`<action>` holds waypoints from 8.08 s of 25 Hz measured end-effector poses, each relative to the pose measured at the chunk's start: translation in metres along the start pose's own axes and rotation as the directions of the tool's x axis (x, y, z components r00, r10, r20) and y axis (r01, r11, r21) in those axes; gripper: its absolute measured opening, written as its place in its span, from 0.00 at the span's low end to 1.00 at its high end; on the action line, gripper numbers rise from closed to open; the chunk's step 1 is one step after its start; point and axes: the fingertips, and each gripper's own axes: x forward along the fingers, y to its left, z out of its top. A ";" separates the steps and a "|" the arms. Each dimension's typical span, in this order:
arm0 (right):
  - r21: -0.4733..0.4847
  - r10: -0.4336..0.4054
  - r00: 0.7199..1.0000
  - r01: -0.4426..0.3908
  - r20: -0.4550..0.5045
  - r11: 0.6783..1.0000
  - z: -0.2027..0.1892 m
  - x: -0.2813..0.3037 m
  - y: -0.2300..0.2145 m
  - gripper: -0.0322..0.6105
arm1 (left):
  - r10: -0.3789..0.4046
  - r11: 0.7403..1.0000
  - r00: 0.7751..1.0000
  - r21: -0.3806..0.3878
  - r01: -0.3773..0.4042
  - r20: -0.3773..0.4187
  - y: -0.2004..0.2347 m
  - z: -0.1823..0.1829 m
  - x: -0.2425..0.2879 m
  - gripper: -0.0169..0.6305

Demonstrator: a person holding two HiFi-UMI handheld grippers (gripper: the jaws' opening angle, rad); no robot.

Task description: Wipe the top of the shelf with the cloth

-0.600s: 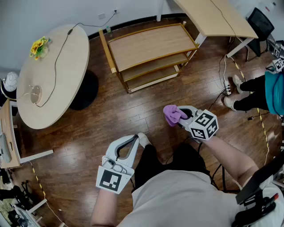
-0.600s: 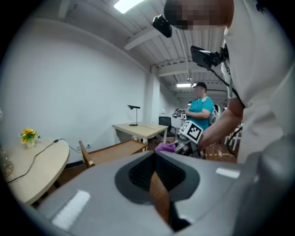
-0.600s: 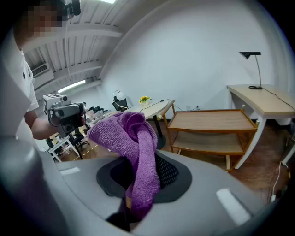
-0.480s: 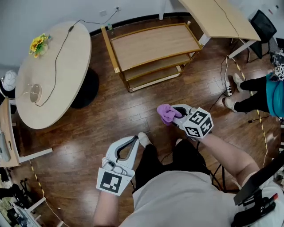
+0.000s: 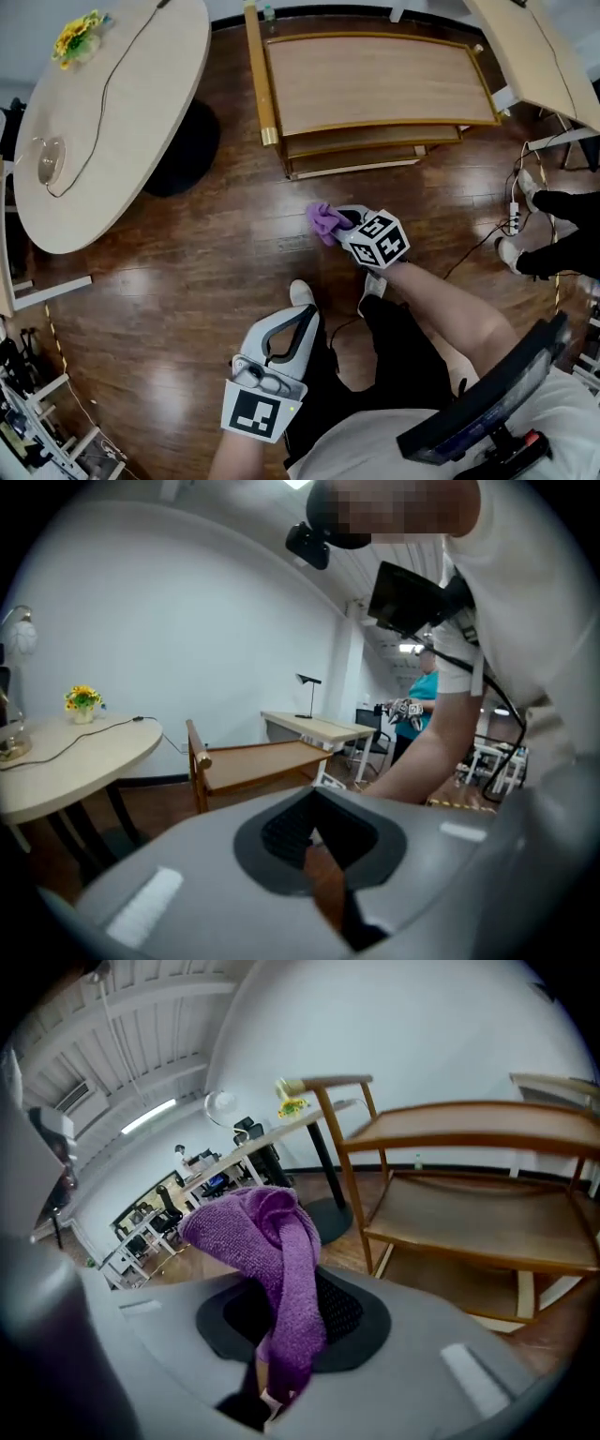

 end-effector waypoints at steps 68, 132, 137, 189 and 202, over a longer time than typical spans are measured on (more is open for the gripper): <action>-0.015 -0.438 0.885 0.446 0.157 0.895 -0.232 -0.004 -0.512 0.17 | -0.069 0.997 0.987 0.054 0.062 0.144 0.116 -0.234 0.338 0.06; -0.036 -0.727 0.673 0.730 -0.135 0.683 -0.367 -0.053 -0.667 0.17 | -0.205 0.972 0.979 0.125 0.201 0.015 0.085 -0.291 0.356 0.06; 0.007 -0.708 0.696 0.714 -0.118 0.701 -0.368 -0.063 -0.655 0.17 | -0.205 0.964 0.979 0.169 0.203 -0.008 0.091 -0.284 0.357 0.06; 0.208 -0.434 0.710 0.388 0.555 0.898 -0.027 -0.549 0.199 0.17 | -0.115 0.989 0.983 0.109 0.100 0.144 -0.152 0.114 -0.121 0.06; 0.099 -0.370 0.721 0.390 0.586 0.915 -0.146 -0.696 0.258 0.18 | -0.190 0.977 0.975 0.120 0.176 0.116 -0.371 0.103 -0.112 0.06</action>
